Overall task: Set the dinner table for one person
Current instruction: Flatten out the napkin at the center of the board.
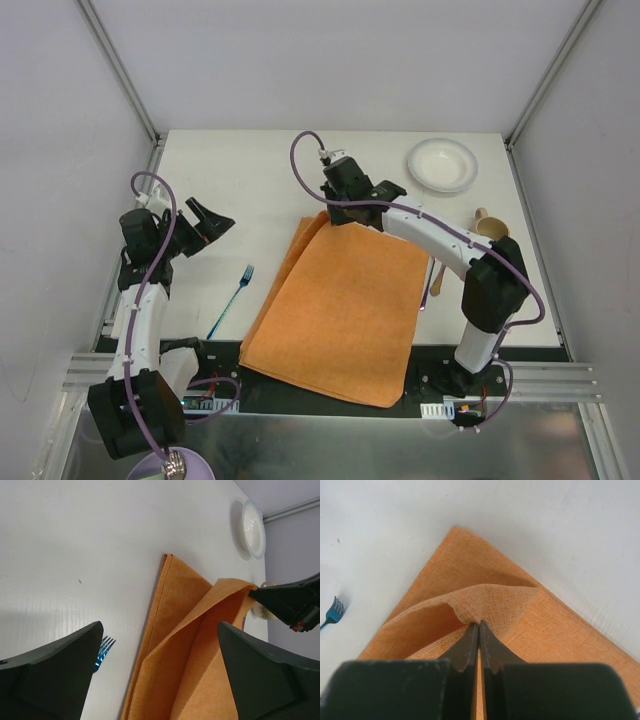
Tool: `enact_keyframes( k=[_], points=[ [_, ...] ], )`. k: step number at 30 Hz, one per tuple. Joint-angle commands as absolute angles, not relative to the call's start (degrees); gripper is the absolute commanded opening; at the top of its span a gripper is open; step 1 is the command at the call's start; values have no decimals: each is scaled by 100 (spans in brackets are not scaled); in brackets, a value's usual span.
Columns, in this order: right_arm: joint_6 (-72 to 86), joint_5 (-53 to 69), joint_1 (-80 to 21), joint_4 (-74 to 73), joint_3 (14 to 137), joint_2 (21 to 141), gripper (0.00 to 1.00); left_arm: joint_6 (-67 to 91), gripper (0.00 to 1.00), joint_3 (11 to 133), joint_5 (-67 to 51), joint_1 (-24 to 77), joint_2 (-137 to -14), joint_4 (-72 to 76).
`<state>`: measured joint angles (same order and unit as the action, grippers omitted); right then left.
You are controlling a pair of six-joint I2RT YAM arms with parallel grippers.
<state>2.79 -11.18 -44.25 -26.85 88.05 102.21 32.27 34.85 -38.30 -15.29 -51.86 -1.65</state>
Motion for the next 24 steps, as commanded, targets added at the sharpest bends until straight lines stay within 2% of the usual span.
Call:
enact_keyframes(
  k=[1,13,21,24],
  points=[
    [307,-1643,-4430,-2953,8561,9889,1,3375,99,3410,-4043,-1424,-5194,246],
    [1230,-2802,-4439,-3936,7304,8157,1,3709,99,3340,-3929,-836,-5730,869],
    [1863,-3769,-4439,-5061,6935,7392,1,3964,99,3568,-3639,456,-6889,1766],
    [1968,-3753,-4438,-5176,6812,7225,1,3737,99,3928,-3350,999,-7399,1775]
  ],
)
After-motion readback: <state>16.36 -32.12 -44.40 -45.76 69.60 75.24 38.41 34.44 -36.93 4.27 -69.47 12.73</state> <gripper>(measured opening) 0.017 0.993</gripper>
